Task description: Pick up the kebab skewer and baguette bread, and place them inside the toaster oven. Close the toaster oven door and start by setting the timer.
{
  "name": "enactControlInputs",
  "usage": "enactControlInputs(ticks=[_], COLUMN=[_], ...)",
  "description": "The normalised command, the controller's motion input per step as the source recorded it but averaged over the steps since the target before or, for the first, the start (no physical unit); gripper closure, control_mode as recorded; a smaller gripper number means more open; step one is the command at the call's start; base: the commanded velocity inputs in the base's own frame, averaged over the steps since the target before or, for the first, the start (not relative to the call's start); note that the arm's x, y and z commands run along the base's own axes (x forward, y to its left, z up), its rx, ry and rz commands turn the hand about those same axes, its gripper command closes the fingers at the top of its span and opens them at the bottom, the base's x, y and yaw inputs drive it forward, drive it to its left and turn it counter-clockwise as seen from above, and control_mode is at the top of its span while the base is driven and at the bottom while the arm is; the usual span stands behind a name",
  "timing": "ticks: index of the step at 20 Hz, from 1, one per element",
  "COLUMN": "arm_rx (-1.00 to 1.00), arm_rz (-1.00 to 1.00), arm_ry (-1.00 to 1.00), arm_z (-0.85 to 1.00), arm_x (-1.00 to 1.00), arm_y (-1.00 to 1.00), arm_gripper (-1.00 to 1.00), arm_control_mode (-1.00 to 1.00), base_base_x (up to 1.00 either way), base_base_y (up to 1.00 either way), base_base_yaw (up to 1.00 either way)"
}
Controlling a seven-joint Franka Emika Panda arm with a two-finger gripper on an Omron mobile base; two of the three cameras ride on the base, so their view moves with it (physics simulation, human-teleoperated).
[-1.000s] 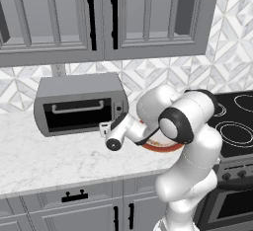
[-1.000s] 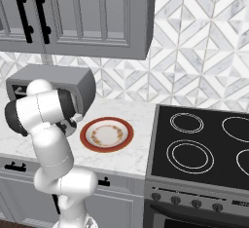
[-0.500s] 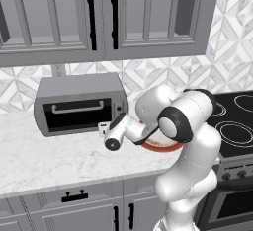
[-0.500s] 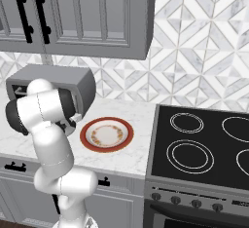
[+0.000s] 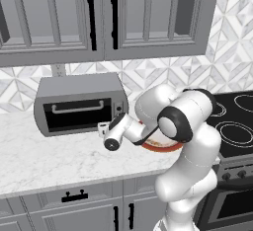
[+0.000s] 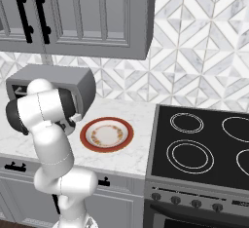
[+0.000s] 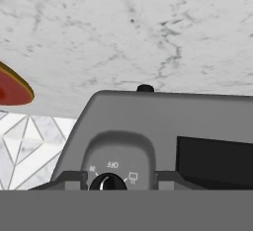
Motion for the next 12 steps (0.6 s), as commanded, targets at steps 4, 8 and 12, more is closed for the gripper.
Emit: enactControlInputs(ticks=[4, 8, 12], arm_rx=[0.00, 0.00, 0.00], arm_rz=[-0.03, 0.00, 0.00], arm_ry=[0.00, 0.00, -0.01], arm_z=[0.00, 0.00, 0.00], arm_x=[0.00, 0.00, 0.00], arm_y=[0.00, 0.00, -0.03], arm_gripper=[1.00, 1.00, 1.00], arm_control_mode=[-1.00, -1.00, -1.00], base_base_x=[0.00, 0.00, 0.00], base_base_y=[0.00, 0.00, 0.00], base_base_yaw=[0.00, 0.00, 0.00])
